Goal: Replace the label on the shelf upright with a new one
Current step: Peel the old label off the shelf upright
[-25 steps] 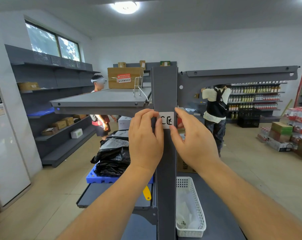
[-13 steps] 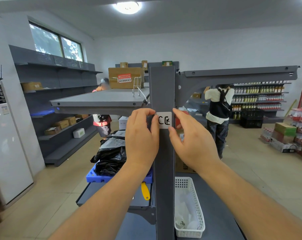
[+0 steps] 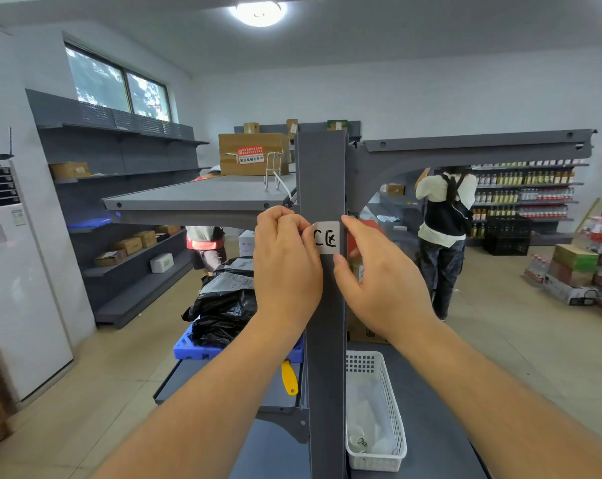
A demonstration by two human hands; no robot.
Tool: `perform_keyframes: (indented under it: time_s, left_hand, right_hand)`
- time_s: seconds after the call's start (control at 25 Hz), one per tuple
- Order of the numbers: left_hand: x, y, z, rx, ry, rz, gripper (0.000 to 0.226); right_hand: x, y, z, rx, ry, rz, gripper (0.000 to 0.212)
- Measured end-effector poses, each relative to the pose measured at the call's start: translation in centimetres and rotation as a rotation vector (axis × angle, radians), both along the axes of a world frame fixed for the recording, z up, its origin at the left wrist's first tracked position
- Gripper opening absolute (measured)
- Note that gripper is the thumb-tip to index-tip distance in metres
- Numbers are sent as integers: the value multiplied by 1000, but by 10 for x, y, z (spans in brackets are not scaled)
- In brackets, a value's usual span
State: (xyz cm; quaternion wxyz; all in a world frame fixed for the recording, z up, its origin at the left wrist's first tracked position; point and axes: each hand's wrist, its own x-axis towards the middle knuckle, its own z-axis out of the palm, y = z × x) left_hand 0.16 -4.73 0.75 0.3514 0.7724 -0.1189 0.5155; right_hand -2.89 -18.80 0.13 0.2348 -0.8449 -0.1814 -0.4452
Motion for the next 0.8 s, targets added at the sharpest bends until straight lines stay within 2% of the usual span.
perform_keyframes:
  time_s: [0.32, 0.56, 0.8]
  left_hand:
    - [-10, -2, -19, 97, -1, -20, 8]
    - [-15, 3, -36, 159, 16, -83, 19]
    - [-22, 7, -56, 188, 96, -123, 12]
  right_hand:
    - [-1, -5, -1, -15, 20, -8, 55]
    - [1, -11, -4, 38, 24, 23, 46]
    - [-3, -18, -7, 66, 27, 42, 36]
